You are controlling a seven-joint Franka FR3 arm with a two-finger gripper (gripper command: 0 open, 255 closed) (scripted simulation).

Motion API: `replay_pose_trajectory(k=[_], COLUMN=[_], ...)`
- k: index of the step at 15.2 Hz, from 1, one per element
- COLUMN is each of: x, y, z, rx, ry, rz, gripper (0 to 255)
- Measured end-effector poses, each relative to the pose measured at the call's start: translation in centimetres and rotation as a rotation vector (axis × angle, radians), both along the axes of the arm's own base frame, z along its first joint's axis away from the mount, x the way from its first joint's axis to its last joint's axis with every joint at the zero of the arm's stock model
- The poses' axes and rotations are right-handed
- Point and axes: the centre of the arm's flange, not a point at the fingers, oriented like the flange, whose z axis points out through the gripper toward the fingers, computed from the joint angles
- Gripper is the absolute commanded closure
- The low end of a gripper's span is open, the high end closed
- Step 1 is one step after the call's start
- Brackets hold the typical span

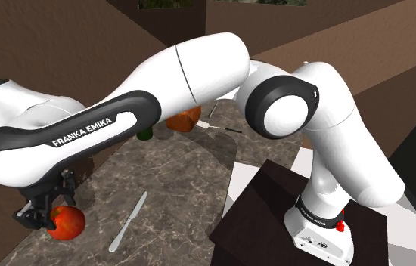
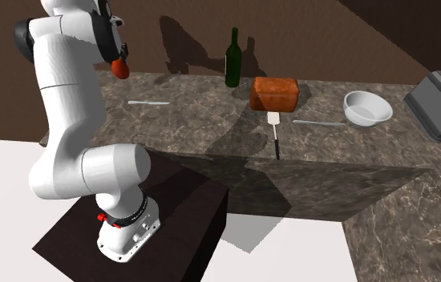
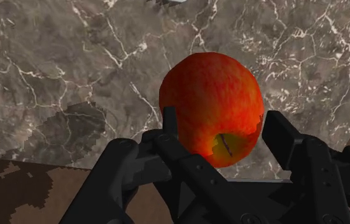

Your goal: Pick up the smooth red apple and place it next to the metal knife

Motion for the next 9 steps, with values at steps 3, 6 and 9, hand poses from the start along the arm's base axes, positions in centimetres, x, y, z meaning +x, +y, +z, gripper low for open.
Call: replay_pose_trajectory(k=[3,6,9], x=[-0.1,0.1,-0.1], y=[0.0,0.0,0.1], z=[-1.5,-3.2,-4.7], rx=[0.0,0.0,0.0], ry=[0.0,0.0,0.0], rz=[0.0,0.0,0.0], gripper=[255,255,255])
